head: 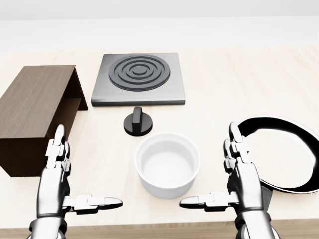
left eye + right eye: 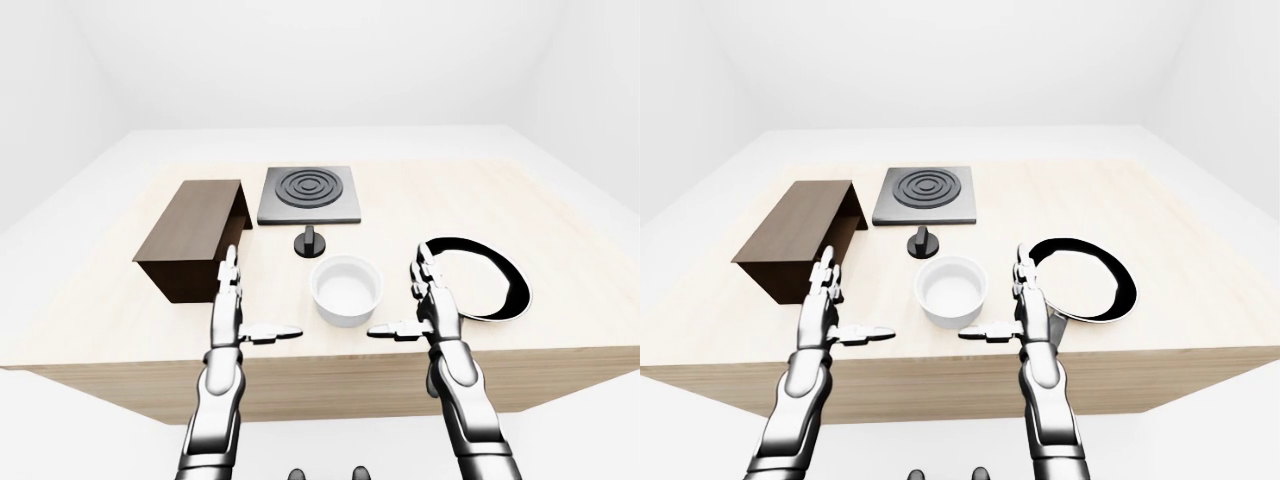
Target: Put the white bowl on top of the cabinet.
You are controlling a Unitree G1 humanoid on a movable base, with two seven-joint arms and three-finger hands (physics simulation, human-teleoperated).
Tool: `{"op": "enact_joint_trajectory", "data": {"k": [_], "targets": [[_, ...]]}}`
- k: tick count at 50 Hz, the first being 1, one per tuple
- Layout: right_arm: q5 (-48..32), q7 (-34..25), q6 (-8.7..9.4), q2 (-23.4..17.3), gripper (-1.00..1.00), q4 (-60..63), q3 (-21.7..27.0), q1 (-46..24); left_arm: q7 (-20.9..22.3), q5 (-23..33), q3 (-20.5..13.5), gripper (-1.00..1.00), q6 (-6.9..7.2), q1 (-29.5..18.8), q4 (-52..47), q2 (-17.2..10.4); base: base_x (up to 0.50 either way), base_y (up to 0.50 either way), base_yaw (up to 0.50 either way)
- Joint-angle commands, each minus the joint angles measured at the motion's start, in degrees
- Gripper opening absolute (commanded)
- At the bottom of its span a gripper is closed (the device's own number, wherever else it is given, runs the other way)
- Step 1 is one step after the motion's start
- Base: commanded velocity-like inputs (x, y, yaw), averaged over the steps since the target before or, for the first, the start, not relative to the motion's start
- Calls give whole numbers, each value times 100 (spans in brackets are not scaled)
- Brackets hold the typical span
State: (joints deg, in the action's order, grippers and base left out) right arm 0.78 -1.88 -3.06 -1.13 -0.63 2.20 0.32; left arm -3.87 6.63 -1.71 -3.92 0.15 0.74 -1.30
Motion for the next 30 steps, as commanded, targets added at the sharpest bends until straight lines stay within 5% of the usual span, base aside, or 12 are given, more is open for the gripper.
{"op": "enact_joint_trajectory", "data": {"k": [1, 5, 10, 22, 30], "targets": [[-330, 178, 192, -30, 100, -236, -10, -157, -352, 891, 228, 100, 308, 114, -216, 41, 0, 0, 0], [-318, 210, 377, -75, 100, -260, 78, -266, -928, 1737, 392, 100, 410, -13, -121, 65, 0, 0, 0], [-266, 231, 437, -116, 100, -264, 172, -345, -1317, 2471, 609, 100, 892, -186, -177, 188, 0, 0, 0], [-217, 327, 443, -165, 100, -38, 306, -330, -1949, 3763, 1007, 100, 892, -529, 25, 372, 0, 0, 0], [-88, 287, 612, -255, 100, 161, 440, -362, -1955, 4583, 1219, 100, 892, -822, 290, 470, 0, 0, 0]]}}
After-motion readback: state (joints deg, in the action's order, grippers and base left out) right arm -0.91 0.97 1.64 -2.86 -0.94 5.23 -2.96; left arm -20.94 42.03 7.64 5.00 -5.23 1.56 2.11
